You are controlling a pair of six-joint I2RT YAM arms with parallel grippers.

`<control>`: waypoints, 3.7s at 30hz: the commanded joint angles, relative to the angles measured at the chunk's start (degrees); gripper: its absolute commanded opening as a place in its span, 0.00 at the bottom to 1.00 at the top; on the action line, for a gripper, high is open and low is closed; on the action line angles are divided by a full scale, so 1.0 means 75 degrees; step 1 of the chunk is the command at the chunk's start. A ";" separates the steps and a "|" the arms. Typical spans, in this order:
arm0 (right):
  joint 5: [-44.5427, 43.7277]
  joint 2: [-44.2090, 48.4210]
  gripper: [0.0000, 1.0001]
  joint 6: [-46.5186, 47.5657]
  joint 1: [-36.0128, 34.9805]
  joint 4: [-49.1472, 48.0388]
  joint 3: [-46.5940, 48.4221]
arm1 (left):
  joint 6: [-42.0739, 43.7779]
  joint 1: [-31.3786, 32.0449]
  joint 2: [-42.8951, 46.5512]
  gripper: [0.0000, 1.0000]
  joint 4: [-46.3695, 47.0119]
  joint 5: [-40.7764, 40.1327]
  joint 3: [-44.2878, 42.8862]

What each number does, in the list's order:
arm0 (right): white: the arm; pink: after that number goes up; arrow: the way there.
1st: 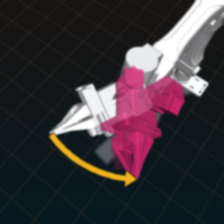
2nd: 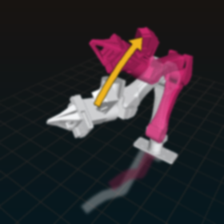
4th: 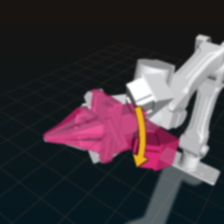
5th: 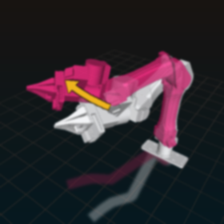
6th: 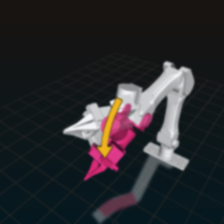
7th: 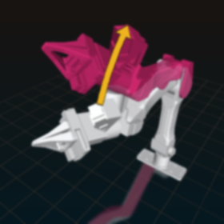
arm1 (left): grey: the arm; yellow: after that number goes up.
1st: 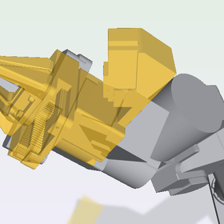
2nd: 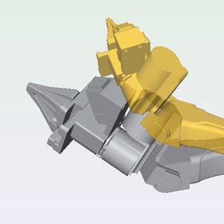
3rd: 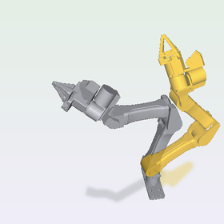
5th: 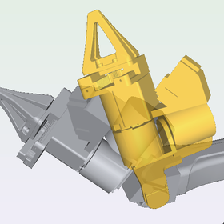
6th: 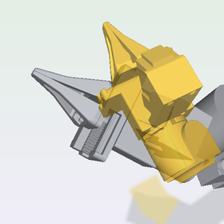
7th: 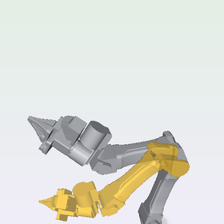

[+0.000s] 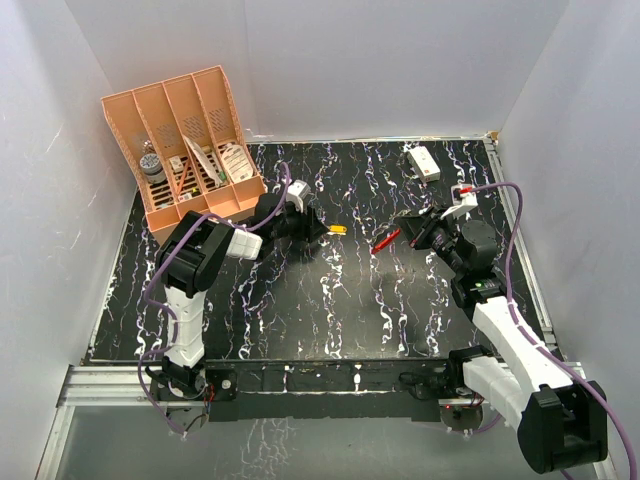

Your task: Put the keys on the keyring

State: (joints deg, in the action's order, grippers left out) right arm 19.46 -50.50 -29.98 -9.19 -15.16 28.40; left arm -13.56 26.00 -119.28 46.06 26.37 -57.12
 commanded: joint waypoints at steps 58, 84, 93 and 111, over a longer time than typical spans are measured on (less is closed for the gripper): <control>0.0112 -0.0225 0.00 0.0048 0.0185 -0.0783 0.0104 | 0.1539 0.0201 -0.0652 0.38 -0.0240 0.0820 -0.0559; 0.0141 -0.0308 0.00 0.0037 0.0230 -0.0849 0.0127 | 0.1469 0.0202 -0.0765 0.00 -0.0318 0.0962 -0.0676; 0.0170 -0.0356 0.00 0.0029 0.0241 -0.0877 0.0132 | 0.1386 0.0202 -0.0555 0.00 -0.0315 0.1016 -0.0649; 0.1790 -0.0955 0.00 0.1478 0.0241 0.0021 0.0824 | 0.1708 0.0212 0.2018 0.00 -0.0394 0.1809 -0.0008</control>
State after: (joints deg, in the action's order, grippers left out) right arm 25.50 -57.67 -22.55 -7.70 -12.91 30.72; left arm -2.83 27.29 -109.78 41.52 34.24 -57.95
